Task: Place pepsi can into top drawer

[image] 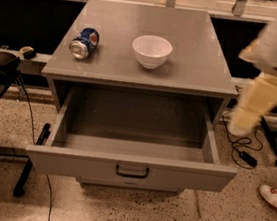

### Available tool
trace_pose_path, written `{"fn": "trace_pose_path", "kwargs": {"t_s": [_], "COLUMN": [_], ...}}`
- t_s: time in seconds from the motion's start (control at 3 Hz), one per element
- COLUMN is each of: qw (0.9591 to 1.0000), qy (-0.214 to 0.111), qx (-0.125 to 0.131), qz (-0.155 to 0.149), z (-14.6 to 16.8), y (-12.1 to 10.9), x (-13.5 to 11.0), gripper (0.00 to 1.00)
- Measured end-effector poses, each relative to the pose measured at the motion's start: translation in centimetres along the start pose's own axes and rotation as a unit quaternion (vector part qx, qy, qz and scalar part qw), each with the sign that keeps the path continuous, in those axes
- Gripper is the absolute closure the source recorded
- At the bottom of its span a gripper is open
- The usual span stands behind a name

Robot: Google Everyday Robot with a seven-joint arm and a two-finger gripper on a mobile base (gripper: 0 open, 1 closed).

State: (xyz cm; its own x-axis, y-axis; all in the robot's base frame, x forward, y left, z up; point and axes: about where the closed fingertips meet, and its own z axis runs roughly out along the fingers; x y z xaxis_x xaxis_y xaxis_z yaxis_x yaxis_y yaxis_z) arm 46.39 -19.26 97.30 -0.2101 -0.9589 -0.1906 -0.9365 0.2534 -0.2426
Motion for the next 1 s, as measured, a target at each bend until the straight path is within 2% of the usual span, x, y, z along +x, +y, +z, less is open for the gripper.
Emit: {"fn": "trace_pose_path", "kwargs": {"t_s": [0.33, 0.67, 1.0], "qw": [0.9993, 0.9975, 0.9957], "qy": [0.023, 0.036, 0.024], "qx": [-0.011, -0.01, -0.006], "qz": [-0.028, -0.06, -0.089], "z": [3.5, 7.0, 7.6], "y": [-3.4, -5.9, -5.7], "x": [-7.1, -15.3, -19.2], "gripper": [0.0, 0.0, 0.0]}}
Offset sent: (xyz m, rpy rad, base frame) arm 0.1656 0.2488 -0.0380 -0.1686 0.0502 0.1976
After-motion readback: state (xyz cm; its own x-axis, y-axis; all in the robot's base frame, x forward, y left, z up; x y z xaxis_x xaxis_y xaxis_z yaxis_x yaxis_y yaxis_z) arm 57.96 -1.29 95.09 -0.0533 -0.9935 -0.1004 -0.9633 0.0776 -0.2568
